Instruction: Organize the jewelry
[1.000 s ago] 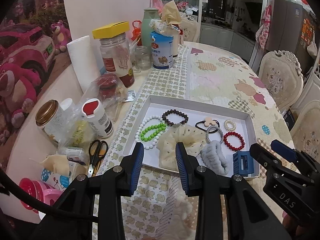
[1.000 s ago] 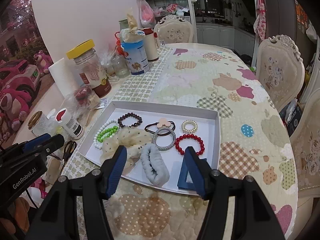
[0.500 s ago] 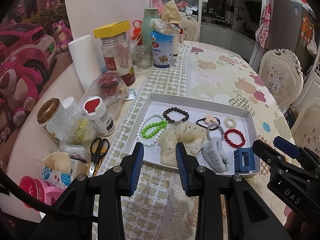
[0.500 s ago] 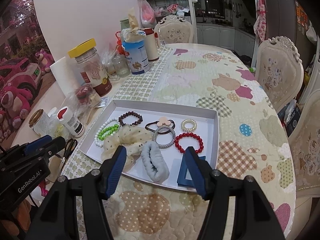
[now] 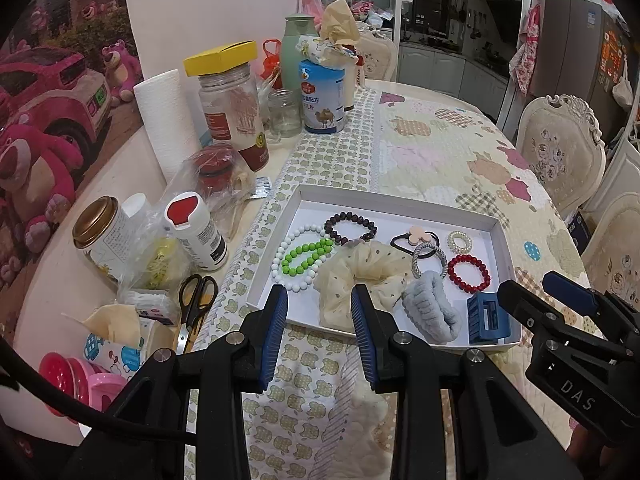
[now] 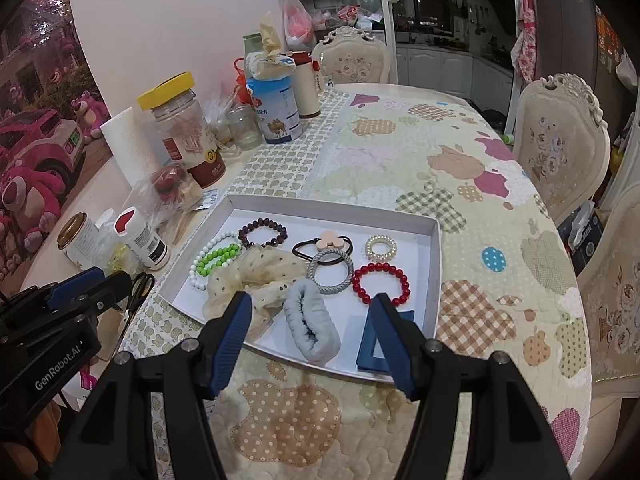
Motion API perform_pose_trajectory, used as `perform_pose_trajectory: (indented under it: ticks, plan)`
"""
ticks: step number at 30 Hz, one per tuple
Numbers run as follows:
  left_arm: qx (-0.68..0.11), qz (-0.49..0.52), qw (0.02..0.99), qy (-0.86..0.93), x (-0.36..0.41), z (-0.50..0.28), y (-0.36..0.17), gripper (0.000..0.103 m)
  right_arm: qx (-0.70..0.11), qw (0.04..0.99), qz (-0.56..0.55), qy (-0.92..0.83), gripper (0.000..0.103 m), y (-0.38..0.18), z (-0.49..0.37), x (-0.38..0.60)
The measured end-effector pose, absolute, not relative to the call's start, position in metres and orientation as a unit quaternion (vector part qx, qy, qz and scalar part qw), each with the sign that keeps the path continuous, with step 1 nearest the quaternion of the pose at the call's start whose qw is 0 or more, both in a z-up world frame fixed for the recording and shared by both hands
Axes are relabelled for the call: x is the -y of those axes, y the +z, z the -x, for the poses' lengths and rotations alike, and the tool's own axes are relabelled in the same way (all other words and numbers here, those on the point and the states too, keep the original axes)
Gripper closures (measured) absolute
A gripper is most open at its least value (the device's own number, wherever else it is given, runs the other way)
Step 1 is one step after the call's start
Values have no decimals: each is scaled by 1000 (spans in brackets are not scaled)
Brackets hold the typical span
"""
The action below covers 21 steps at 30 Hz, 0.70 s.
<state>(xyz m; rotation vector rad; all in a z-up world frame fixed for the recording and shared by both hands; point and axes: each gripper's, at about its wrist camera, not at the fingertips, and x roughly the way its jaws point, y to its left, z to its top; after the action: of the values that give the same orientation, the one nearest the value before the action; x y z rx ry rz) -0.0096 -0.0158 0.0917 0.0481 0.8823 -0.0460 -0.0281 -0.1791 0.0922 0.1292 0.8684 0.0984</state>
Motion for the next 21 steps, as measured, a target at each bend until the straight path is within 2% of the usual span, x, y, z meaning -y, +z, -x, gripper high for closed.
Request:
perform_pose_trajectory:
  ticks: [21]
  plan:
    - [-431, -22, 902, -22, 15, 10, 87, 71, -425, 902, -60, 51, 37, 88, 29, 176]
